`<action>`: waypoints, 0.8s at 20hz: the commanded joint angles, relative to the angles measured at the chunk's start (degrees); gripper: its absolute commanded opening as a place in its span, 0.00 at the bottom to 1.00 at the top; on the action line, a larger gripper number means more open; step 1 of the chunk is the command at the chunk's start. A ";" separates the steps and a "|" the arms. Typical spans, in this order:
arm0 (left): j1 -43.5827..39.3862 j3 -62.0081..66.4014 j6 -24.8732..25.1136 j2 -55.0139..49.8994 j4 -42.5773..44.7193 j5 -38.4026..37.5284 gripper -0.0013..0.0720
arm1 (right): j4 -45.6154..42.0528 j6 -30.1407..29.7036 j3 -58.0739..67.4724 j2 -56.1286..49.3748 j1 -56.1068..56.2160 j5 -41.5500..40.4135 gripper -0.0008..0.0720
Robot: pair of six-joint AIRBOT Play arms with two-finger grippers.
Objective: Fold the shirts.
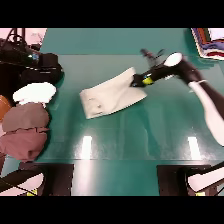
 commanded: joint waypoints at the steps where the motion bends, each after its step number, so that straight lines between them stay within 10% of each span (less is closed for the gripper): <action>1: -2.80 0.00 -0.04 0.04 0.09 0.26 0.05 | -9.62 4.31 -4.20 8.92 -13.77 1.40 0.03; 10: -2.78 0.00 -3.30 0.04 0.02 2.95 0.05 | -15.19 7.61 -25.88 30.27 -63.76 -5.18 0.03; 16: -2.78 0.00 -3.17 0.04 0.07 3.67 0.05 | -16.79 5.44 -30.18 31.06 -73.85 -3.78 0.03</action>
